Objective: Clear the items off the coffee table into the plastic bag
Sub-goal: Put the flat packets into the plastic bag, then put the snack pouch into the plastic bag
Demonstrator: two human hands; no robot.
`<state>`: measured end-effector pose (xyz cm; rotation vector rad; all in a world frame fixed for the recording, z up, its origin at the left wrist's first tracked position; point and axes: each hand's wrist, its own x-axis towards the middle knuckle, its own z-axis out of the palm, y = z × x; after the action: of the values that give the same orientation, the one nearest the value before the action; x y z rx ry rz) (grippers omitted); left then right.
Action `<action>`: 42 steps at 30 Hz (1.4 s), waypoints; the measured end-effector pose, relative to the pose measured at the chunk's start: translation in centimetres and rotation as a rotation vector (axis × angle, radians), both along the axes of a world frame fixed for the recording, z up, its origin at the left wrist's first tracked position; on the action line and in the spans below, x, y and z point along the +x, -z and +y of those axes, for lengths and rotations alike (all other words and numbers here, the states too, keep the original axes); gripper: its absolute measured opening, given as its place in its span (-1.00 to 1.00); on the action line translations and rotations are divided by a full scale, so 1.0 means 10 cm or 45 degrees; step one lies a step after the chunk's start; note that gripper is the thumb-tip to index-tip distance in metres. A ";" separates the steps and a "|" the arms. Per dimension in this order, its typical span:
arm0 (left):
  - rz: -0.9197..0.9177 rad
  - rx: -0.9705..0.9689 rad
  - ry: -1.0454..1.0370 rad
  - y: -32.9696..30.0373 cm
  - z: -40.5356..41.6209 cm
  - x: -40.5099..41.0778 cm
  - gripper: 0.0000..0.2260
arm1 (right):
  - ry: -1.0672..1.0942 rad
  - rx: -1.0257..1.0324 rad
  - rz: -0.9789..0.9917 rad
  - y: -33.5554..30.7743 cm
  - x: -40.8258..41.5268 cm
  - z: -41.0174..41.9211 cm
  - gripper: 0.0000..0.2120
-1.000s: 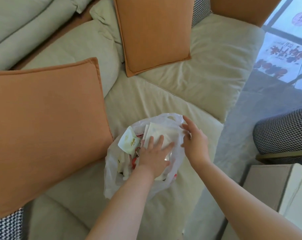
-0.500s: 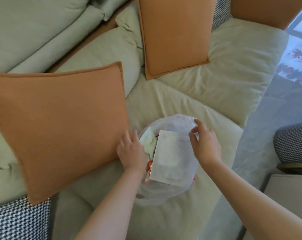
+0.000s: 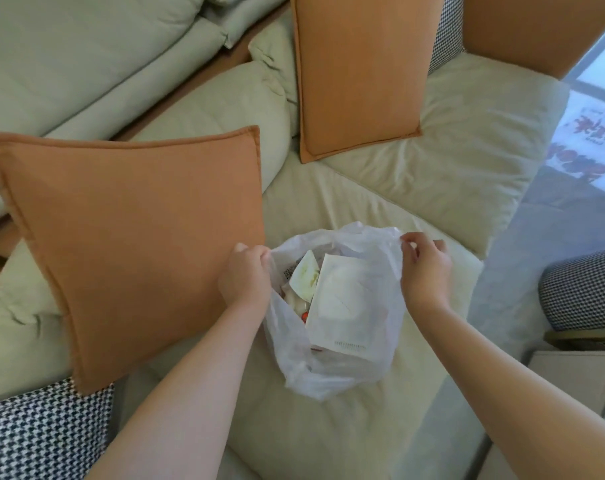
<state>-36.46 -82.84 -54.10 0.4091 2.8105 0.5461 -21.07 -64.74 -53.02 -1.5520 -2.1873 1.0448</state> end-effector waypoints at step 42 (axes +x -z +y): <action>-0.260 -0.517 1.466 -1.35 0.81 3.27 -0.67 | -0.049 -0.161 -0.687 -1.27 3.51 -0.73 -0.63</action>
<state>-3.74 -74.79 -40.60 1.5578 1.9259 -0.2226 14.05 -72.01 -40.35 -2.0491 -2.5351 0.8598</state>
